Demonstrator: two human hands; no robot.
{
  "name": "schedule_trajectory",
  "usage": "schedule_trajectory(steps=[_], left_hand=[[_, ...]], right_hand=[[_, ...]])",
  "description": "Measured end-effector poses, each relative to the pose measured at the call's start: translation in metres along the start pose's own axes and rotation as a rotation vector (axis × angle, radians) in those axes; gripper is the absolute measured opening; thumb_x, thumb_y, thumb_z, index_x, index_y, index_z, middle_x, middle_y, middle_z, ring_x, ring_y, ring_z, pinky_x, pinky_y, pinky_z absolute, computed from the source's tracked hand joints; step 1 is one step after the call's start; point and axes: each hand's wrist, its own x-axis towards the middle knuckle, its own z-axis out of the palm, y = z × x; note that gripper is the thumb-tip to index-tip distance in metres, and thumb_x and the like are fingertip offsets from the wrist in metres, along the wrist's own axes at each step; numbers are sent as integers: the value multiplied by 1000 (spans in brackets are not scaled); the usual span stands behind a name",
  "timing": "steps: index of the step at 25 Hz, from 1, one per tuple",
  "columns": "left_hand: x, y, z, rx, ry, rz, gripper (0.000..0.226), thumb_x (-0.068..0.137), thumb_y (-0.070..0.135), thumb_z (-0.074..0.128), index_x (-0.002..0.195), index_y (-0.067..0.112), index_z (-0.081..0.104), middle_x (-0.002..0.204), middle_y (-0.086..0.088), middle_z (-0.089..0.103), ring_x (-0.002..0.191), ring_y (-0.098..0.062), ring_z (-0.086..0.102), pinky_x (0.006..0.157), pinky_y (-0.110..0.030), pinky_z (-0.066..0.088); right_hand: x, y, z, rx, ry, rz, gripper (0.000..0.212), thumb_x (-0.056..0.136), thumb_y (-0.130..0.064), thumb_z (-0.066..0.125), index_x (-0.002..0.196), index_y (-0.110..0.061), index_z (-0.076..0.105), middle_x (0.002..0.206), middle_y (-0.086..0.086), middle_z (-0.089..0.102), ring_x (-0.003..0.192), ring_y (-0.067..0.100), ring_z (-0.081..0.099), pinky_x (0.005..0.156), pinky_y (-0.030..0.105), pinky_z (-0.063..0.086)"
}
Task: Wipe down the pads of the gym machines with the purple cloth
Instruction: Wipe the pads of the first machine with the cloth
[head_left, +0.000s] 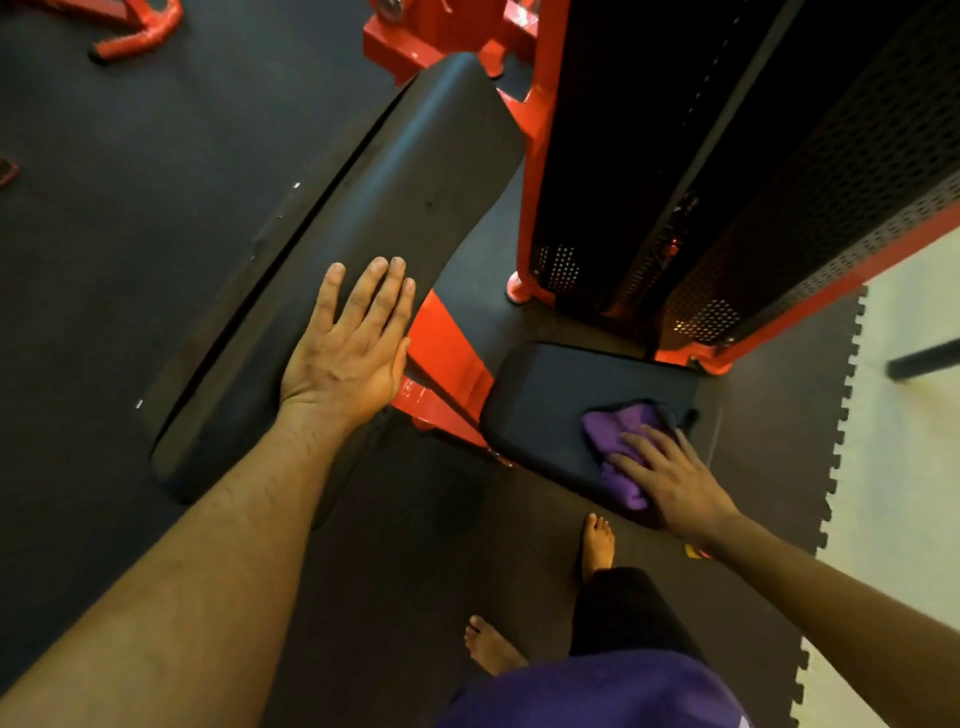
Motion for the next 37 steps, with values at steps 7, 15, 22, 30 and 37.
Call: schedule_trajectory(steps=[7, 15, 22, 30, 37], left_hand=[[-1, -1, 7, 72, -24, 14, 67, 108, 40, 20, 165, 6, 6, 173, -16, 3, 160, -31, 4, 126, -60, 2], [0, 1, 3, 52, -29, 8, 66, 109, 40, 20, 164, 7, 6, 173, -16, 3, 160, -31, 5, 126, -59, 0], [0, 1, 4, 40, -10, 15, 66, 109, 38, 22, 164, 6, 8, 172, -17, 3, 160, -32, 5, 127, -60, 0], [2, 0, 4, 8, -16, 6, 66, 108, 37, 23, 164, 6, 9, 172, -17, 2, 160, -31, 3, 127, -59, -1], [1, 1, 4, -34, 7, -2, 64, 109, 35, 25, 164, 5, 12, 172, -17, 7, 160, -31, 8, 127, -59, 7]], right_hand=[[105, -54, -11, 73, -57, 309, 88, 82, -53, 64, 158, -34, 25, 170, 9, -1, 153, 46, -5, 113, 75, 3], [15, -27, 2, -71, -53, -229, 78, 63, -39, 82, 137, -31, 57, 156, 5, 45, 143, 38, 41, 112, 62, 36], [118, -51, -17, 71, -103, 118, 78, 75, -28, 76, 147, -30, 47, 167, 2, 23, 153, 39, 17, 115, 68, 15], [49, -25, 15, -108, -73, -482, 61, 74, -39, 62, 134, -39, 51, 157, -2, 42, 147, 30, 36, 117, 59, 27], [166, -22, -30, 153, -93, -177, 69, 82, -23, 65, 147, -31, 44, 149, 10, 49, 137, 37, 45, 117, 56, 28]])
